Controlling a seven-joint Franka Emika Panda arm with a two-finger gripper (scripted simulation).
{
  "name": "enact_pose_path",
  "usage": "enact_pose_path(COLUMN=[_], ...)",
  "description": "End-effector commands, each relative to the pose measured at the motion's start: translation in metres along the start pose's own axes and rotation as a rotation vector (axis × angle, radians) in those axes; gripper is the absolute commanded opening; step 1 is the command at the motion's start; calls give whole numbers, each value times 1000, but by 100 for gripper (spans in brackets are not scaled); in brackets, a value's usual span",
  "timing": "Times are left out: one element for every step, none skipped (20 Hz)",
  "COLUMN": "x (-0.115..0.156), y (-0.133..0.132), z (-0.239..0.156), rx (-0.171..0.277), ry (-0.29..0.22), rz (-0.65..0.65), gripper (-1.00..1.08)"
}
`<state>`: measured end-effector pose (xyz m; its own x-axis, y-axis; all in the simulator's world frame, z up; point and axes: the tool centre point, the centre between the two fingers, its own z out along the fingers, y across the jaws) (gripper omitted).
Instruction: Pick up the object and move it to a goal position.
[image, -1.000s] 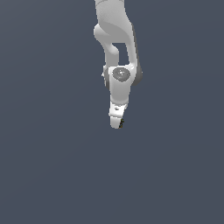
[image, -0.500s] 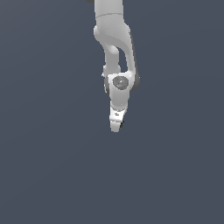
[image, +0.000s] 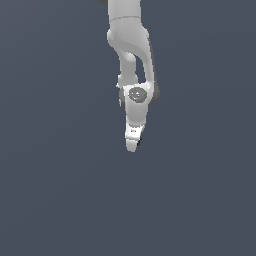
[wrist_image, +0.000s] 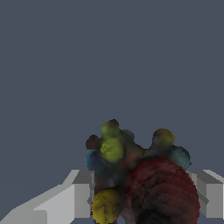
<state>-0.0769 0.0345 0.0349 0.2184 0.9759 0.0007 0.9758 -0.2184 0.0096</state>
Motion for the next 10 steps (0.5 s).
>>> enact_pose_path(x=[0,0,0,0,0,0,1,1,2,3], y=[-3,-3,-3,0,0,0,0,-1,-1,-2], z=[5,5,5,0,0,-1,-2,-4,-6,-9], rx=[10,10,10,-1,-1,-1,-1,-1,-1,-1], ry=[-1,-1,-1,0,0,0,0,0,0,0], rz=[0,0,0,0,0,0,0,0,0,0], gripper=[-100,-100,-100,-100,-100,-100,-100,-100,-100,-100])
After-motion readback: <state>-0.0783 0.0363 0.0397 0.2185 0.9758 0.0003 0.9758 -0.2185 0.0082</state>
